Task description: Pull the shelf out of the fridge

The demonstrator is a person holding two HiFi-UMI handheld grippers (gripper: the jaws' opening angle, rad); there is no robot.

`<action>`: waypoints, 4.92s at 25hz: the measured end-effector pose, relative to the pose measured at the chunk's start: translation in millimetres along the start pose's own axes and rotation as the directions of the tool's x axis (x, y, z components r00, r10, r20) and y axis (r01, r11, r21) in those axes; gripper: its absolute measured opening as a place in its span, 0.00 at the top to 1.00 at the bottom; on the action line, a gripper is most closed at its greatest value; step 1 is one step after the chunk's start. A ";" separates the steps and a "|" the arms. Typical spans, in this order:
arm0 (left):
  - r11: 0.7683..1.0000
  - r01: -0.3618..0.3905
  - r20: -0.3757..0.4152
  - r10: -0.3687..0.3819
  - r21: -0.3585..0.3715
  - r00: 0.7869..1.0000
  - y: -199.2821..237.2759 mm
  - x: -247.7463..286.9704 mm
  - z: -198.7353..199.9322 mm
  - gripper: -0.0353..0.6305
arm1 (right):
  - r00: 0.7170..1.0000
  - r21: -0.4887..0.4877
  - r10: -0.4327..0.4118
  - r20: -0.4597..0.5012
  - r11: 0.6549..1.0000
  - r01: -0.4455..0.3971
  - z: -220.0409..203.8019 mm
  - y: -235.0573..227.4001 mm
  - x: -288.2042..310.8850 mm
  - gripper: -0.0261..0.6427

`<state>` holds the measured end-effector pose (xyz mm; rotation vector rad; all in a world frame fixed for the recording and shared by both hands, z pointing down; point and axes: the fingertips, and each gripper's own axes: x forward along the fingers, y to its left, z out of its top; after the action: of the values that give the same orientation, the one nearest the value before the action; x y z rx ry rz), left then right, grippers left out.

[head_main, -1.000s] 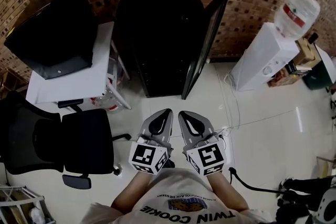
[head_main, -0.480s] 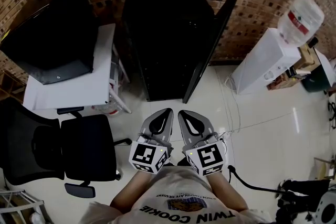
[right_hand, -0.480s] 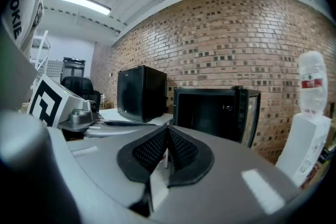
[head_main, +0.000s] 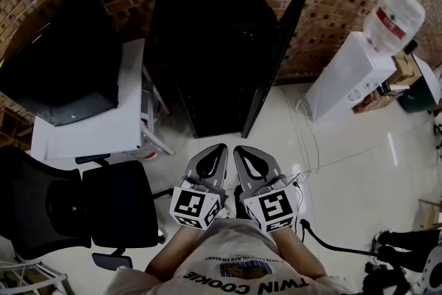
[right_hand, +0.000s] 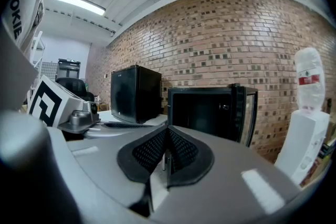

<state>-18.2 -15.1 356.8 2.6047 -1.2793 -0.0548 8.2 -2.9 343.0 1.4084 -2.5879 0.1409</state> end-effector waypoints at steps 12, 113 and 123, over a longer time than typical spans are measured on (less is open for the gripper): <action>1.000 -0.009 -0.016 0.009 0.004 1.000 21.6 51.0 2.4 0.95 | 1.000 0.016 0.014 0.010 1.000 -0.014 3.7 -41.8 37.9 0.95; 0.301 0.212 0.339 0.473 -0.930 0.813 343.7 289.9 -196.9 0.93 | 0.887 -0.074 0.296 -0.354 0.937 -0.342 -68.8 -156.8 206.2 0.95; 0.320 0.225 0.356 0.446 -0.920 0.821 322.1 270.2 -184.2 0.92 | 0.900 -0.049 0.311 -0.305 0.939 -0.341 -59.1 -146.2 208.9 0.95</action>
<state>-76.1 -380.4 628.5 1.3905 -1.0263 -1.2615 27.3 -243.6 443.9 0.8338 -2.5140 0.2424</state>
